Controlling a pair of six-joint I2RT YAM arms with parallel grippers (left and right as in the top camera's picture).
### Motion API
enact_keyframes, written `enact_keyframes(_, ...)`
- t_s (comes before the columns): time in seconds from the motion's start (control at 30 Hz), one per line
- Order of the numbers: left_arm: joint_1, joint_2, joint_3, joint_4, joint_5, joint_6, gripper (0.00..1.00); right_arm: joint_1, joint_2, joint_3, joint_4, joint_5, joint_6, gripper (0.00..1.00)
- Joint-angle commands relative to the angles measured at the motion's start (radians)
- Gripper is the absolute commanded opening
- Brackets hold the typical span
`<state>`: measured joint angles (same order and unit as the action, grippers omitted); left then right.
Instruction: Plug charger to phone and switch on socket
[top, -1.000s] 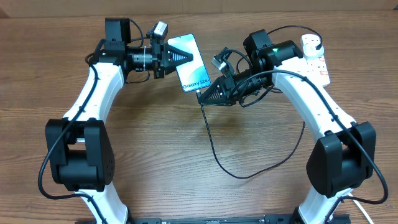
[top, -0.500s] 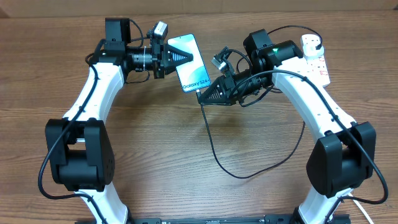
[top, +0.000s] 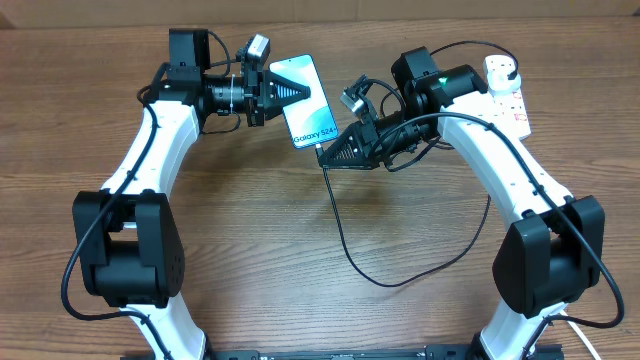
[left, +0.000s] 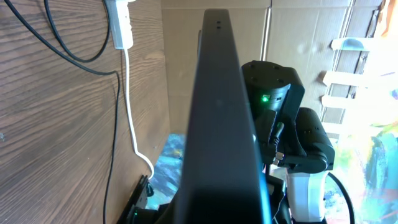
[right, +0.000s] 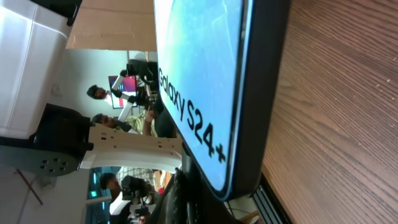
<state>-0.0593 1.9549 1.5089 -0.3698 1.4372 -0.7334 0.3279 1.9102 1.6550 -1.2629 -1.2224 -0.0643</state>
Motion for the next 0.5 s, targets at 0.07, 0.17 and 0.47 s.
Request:
enact_keyframes(0.07, -0.007, 0.001, 0.005, 0.004, 0.066, -0.006, 0.04, -0.005, -0.036, 0.027, 0.029, -0.005, 0.035, 0.04)
enact_keyframes(0.17, -0.007, 0.001, 0.005, 0.004, 0.075, -0.003, 0.04, -0.005, -0.036, 0.027, 0.028, -0.005, 0.035, 0.04)
enact_keyframes(0.47, -0.006, 0.001, 0.005, 0.004, 0.075, -0.003, 0.04, -0.005, -0.036, 0.027, 0.028, -0.006, 0.035, 0.04)
